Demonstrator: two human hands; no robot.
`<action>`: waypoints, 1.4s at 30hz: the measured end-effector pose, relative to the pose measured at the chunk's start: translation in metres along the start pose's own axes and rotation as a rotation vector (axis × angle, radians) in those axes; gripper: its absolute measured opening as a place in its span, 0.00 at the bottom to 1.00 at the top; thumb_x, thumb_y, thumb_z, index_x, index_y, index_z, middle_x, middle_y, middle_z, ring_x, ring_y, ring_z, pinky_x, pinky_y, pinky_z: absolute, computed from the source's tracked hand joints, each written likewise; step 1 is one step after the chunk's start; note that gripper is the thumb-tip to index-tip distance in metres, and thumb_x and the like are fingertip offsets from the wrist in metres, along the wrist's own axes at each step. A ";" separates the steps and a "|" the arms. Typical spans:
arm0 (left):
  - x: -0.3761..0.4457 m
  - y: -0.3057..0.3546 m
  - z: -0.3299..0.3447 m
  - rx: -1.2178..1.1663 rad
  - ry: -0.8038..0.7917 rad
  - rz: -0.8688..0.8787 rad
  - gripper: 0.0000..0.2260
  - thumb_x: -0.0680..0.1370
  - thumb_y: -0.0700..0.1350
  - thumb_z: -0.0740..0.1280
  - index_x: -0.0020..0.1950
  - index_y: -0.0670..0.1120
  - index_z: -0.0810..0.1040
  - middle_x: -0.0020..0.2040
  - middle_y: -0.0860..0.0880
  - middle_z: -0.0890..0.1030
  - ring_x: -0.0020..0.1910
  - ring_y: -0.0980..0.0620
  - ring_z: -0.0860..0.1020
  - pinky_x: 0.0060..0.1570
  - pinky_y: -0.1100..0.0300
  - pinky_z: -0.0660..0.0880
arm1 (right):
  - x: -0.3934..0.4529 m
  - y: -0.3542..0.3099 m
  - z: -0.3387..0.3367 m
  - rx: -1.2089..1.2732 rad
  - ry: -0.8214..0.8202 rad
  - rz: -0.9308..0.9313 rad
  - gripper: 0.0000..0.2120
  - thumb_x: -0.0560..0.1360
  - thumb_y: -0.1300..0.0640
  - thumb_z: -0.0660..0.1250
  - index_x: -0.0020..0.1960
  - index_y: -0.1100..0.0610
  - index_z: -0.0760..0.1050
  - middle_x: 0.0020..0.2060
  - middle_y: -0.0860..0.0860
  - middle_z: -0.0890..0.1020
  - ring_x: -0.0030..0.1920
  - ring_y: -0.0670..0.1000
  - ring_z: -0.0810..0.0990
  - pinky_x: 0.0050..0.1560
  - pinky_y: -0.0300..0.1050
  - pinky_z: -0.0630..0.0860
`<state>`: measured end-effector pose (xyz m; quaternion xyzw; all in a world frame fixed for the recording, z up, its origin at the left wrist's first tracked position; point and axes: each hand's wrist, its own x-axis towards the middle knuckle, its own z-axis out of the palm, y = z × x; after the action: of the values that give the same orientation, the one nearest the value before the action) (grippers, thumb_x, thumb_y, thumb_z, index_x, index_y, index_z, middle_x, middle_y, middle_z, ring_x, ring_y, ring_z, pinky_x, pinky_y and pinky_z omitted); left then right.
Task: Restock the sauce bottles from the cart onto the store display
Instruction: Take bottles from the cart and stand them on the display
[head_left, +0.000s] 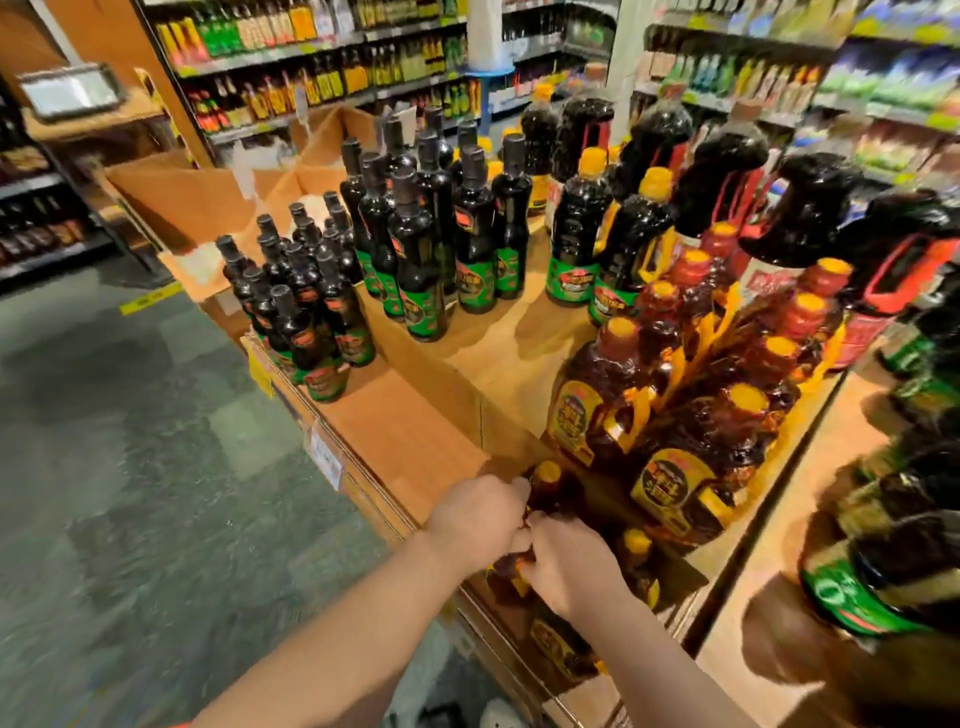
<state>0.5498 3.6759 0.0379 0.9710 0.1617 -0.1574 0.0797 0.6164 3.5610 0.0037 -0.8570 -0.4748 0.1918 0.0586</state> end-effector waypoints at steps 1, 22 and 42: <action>0.002 0.000 0.001 0.001 0.001 -0.003 0.13 0.79 0.47 0.63 0.58 0.40 0.68 0.45 0.40 0.77 0.44 0.38 0.78 0.35 0.50 0.72 | 0.000 0.001 0.000 0.007 0.018 -0.001 0.09 0.78 0.53 0.62 0.56 0.54 0.74 0.53 0.50 0.80 0.55 0.52 0.78 0.52 0.42 0.72; -0.055 -0.037 0.019 -0.227 0.081 -0.315 0.14 0.77 0.48 0.66 0.58 0.42 0.74 0.51 0.40 0.80 0.52 0.39 0.79 0.47 0.51 0.77 | -0.026 -0.066 -0.030 0.042 0.162 -0.104 0.09 0.78 0.54 0.63 0.56 0.56 0.75 0.52 0.51 0.79 0.52 0.50 0.78 0.51 0.41 0.75; -0.434 -0.087 0.127 -0.409 0.254 -1.196 0.14 0.75 0.51 0.66 0.54 0.43 0.80 0.50 0.40 0.82 0.53 0.39 0.80 0.49 0.49 0.75 | -0.158 -0.346 0.097 -0.169 -0.162 -1.100 0.08 0.73 0.58 0.62 0.50 0.57 0.76 0.49 0.58 0.81 0.54 0.60 0.78 0.52 0.51 0.75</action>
<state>0.0947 3.6054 0.0532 0.6894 0.7099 -0.0244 0.1421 0.2306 3.6086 0.0555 -0.4676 -0.8683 0.1594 0.0444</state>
